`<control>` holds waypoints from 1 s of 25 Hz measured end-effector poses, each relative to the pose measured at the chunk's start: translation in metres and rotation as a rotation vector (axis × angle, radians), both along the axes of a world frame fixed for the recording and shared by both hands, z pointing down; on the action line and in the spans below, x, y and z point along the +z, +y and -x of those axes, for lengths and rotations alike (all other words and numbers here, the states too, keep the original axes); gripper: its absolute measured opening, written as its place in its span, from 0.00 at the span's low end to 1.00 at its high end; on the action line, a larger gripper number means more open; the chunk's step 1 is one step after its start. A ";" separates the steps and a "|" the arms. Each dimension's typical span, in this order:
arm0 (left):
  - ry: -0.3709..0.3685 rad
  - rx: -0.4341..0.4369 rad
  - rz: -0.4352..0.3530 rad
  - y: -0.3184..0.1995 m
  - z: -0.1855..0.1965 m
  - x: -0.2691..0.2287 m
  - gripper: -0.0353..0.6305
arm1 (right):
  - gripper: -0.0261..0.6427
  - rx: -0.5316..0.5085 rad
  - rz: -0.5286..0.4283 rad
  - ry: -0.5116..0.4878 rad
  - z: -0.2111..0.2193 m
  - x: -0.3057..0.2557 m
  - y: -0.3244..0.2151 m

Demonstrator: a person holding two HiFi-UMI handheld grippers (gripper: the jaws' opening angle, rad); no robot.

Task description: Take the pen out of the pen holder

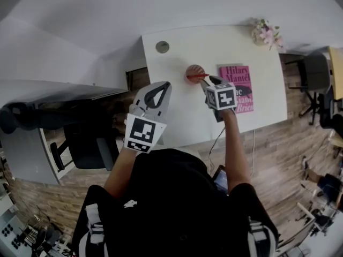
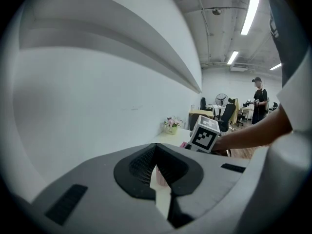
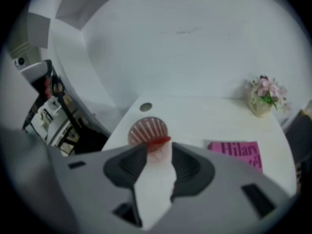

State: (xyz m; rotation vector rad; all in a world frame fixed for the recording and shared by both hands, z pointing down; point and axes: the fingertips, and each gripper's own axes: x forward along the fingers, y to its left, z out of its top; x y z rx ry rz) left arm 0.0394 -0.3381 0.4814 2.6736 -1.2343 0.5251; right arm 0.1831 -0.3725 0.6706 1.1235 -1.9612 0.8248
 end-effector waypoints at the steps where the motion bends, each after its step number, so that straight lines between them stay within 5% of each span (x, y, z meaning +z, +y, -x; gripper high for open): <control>1: -0.007 0.001 0.001 0.001 0.000 0.001 0.08 | 0.29 0.001 -0.004 -0.008 0.001 0.001 -0.003; 25: -0.029 -0.027 0.007 -0.002 0.012 0.009 0.08 | 0.21 0.050 -0.027 0.012 0.006 0.004 -0.020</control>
